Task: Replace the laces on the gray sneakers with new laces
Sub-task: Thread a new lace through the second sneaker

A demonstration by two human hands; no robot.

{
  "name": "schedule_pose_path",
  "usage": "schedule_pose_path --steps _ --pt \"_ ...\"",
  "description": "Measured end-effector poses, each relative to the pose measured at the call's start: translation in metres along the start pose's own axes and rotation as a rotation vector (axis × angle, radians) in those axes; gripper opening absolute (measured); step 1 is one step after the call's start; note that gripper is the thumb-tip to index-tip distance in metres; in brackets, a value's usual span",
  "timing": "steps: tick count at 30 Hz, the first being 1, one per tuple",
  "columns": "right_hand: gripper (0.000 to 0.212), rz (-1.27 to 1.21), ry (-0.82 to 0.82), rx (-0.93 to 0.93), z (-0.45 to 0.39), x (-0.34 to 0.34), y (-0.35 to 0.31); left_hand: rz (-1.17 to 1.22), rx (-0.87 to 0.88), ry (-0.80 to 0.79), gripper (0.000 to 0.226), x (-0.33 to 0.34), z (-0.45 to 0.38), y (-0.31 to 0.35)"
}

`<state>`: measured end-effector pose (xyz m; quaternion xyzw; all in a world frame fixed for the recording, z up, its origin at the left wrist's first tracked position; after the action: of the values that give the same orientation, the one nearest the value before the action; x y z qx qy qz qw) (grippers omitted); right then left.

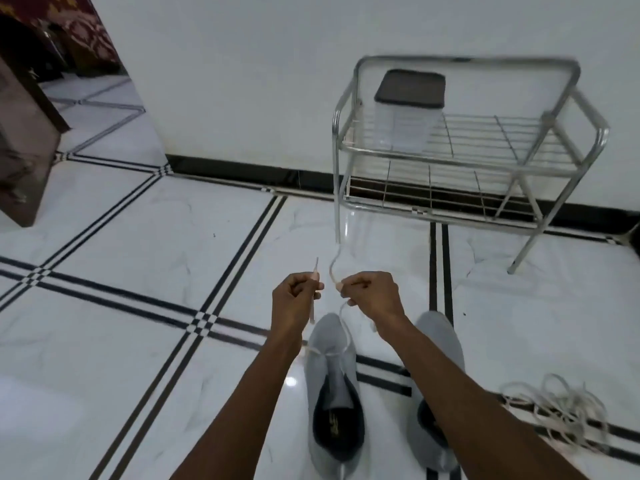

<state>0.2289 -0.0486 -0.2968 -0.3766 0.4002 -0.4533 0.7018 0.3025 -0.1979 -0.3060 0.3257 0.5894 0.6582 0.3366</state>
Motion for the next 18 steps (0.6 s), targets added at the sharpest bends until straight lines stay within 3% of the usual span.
schedule_pose_path --steps 8,15,18 --pt "0.007 0.134 -0.004 0.015 -0.019 0.000 0.100 -0.101 -0.077 0.155 0.013 -0.020 0.019 -0.088" --pt "0.017 0.024 0.041 0.065 -0.031 0.005 0.142 -0.150 -0.114 0.550 0.012 -0.065 0.016 -0.123" --pt "0.012 0.080 0.051 0.099 -0.032 0.013 0.157 -0.265 -0.104 0.639 0.033 -0.073 0.019 -0.128"
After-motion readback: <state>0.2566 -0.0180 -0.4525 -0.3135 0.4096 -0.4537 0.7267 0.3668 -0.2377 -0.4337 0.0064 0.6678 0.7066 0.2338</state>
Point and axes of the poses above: each hand's wrist, its own z-axis away from the middle knuckle, its own x-axis out of the palm, y = z × x, the point moved 3 cm from there along -z, towards the middle knuckle, and after that the axes turned 7 degrees about x, right-handed, at the moved point
